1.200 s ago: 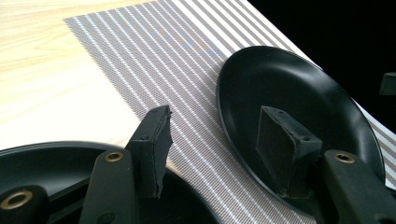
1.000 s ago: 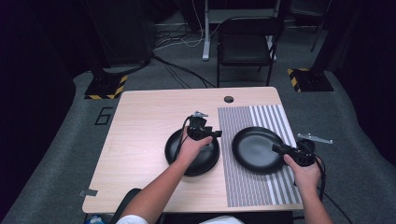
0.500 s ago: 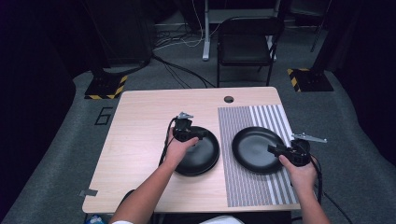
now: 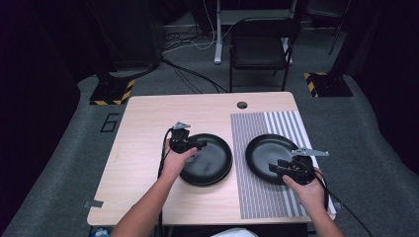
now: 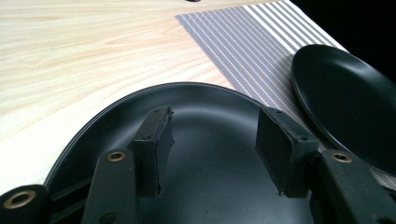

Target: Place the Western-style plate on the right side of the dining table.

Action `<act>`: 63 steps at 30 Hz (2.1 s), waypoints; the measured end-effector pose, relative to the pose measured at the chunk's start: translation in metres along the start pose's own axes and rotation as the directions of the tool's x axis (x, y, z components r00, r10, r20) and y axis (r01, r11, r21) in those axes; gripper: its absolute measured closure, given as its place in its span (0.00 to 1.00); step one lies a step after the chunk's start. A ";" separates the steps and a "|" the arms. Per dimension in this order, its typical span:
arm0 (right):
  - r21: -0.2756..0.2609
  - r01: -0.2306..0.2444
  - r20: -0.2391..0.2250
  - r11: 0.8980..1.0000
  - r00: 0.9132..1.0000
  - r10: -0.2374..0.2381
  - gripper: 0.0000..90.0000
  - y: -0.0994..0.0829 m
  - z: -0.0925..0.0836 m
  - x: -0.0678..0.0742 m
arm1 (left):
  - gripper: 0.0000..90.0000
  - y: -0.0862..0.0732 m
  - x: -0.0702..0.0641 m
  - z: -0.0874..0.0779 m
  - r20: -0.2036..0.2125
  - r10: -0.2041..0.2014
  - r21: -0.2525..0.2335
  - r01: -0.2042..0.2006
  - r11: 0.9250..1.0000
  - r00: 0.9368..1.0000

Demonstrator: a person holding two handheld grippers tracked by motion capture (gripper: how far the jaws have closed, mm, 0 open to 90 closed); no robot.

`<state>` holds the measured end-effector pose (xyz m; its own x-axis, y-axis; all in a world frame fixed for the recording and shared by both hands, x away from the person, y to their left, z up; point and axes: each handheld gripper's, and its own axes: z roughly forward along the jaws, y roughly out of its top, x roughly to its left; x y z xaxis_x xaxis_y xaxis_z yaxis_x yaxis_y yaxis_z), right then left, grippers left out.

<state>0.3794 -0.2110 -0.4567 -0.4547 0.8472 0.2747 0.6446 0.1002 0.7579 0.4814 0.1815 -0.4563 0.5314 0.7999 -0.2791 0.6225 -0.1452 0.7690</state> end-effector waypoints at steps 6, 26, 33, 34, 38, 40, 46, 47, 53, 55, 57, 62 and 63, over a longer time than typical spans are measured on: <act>0.050 0.056 -0.077 0.997 0.996 -0.052 0.55 -0.004 0.011 0.012 | 0.51 -0.012 0.009 -0.004 -0.024 -0.006 -0.006 0.006 1.000 1.000; 0.067 0.294 -0.191 0.953 0.942 -0.277 0.52 -0.019 0.050 0.046 | 0.48 -0.036 0.056 -0.035 -0.259 -0.032 -0.050 0.019 0.999 0.965; 0.059 0.372 -0.218 0.927 0.911 -0.351 0.52 -0.024 0.055 0.055 | 0.47 -0.038 0.068 -0.040 -0.289 -0.043 -0.059 0.027 0.998 0.956; 0.052 0.379 -0.224 0.924 0.906 -0.359 0.52 -0.025 0.056 0.057 | 0.47 -0.039 0.069 -0.039 -0.295 -0.046 -0.064 0.028 0.998 0.954; 0.051 0.415 -0.262 0.908 0.883 -0.389 0.52 -0.028 0.059 0.063 | 0.47 -0.041 0.075 -0.041 -0.314 -0.035 -0.051 0.020 0.998 0.949; 0.048 0.426 -0.266 0.904 0.877 -0.399 0.52 -0.029 0.060 0.064 | 0.47 -0.041 0.076 -0.041 -0.320 -0.035 -0.052 0.020 0.998 0.947; 0.043 0.453 -0.307 0.891 0.854 -0.419 0.52 -0.033 0.065 0.070 | 0.47 -0.045 0.083 -0.044 -0.347 -0.008 -0.036 -0.005 0.999 0.938; 0.040 0.461 -0.310 0.886 0.849 -0.428 0.52 -0.034 0.066 0.071 | 0.47 -0.046 0.086 -0.045 -0.351 -0.006 -0.035 -0.007 0.999 0.936; 0.039 0.504 -0.335 0.863 0.820 -0.464 0.52 -0.037 0.074 0.078 | 0.47 -0.052 0.099 -0.046 -0.367 -0.017 -0.011 0.014 1.000 0.930; 0.042 0.513 -0.338 0.858 0.815 -0.471 0.51 -0.038 0.076 0.078 | 0.47 -0.054 0.102 -0.046 -0.375 -0.011 -0.002 0.011 1.000 0.927; 0.047 0.512 -0.340 0.858 0.816 -0.468 0.51 -0.038 0.077 0.078 | 0.47 -0.057 0.105 -0.045 -0.375 -0.014 0.005 0.017 1.000 0.927; 0.051 0.532 -0.352 0.845 0.802 -0.483 0.51 -0.039 0.083 0.079 | 0.46 -0.060 0.108 -0.044 -0.378 0.009 0.024 0.000 1.000 0.926; 0.054 0.530 -0.352 0.846 0.804 -0.480 0.51 -0.039 0.084 0.079 | 0.46 -0.061 0.108 -0.043 -0.379 0.013 0.027 -0.003 1.000 0.925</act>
<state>0.3695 -0.1039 -0.5141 -0.8911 0.4492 0.0646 0.3381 0.5619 0.7550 0.4763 0.3023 -0.5080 0.2820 0.9589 -0.0306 0.6364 -0.1631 0.7539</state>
